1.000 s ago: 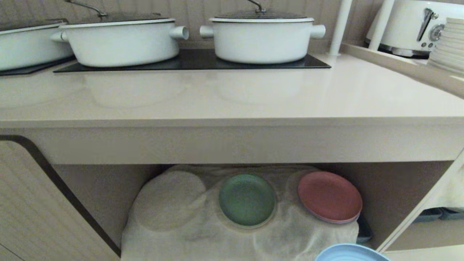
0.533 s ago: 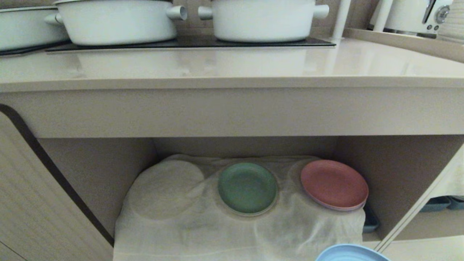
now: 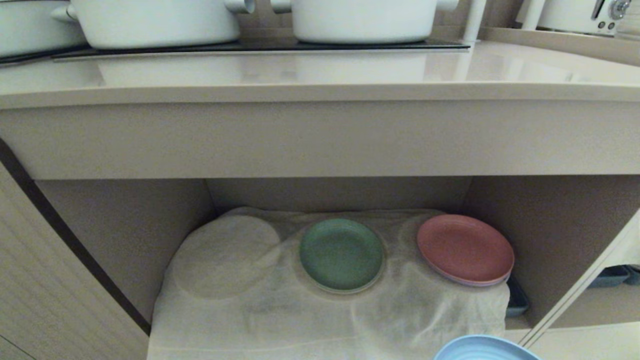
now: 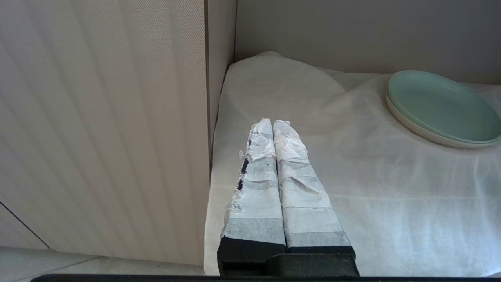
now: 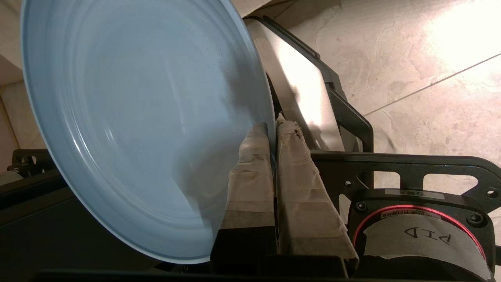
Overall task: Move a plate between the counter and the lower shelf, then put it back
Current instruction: Put the plate in the cupboard
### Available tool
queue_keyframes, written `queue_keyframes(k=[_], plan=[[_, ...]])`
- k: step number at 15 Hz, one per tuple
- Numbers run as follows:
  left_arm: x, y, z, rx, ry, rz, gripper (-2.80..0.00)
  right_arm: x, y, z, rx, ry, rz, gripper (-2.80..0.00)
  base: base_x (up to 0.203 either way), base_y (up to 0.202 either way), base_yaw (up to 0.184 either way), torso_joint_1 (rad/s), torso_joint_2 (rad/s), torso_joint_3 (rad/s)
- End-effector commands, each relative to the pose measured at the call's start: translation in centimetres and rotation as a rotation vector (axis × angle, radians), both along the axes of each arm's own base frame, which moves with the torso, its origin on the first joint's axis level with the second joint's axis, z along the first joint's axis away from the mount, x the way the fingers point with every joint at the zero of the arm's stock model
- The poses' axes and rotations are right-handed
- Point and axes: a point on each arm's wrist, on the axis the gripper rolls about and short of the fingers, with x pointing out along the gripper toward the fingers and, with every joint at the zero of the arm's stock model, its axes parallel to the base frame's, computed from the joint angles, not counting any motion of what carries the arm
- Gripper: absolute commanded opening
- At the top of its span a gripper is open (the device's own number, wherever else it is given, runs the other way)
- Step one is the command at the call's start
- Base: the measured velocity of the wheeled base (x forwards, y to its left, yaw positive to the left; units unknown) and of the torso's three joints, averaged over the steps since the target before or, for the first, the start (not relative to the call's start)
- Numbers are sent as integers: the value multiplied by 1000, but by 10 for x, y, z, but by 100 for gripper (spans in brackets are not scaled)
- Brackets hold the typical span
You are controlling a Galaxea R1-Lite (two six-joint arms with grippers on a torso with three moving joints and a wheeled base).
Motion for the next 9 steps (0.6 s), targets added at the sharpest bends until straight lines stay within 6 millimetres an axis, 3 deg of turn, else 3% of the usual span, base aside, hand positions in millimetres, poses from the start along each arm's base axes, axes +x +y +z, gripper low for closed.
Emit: queue_keyframes(k=[1,9], plan=[[0,0,0,-1,-2,1,-280,0,0,0,3,1,-1,-280,0,0,0,4,4,46],[0,0,0,-1,-1,1,-280,1,0,1,4,-1,1,-280,0,0,0,0,1,4]])
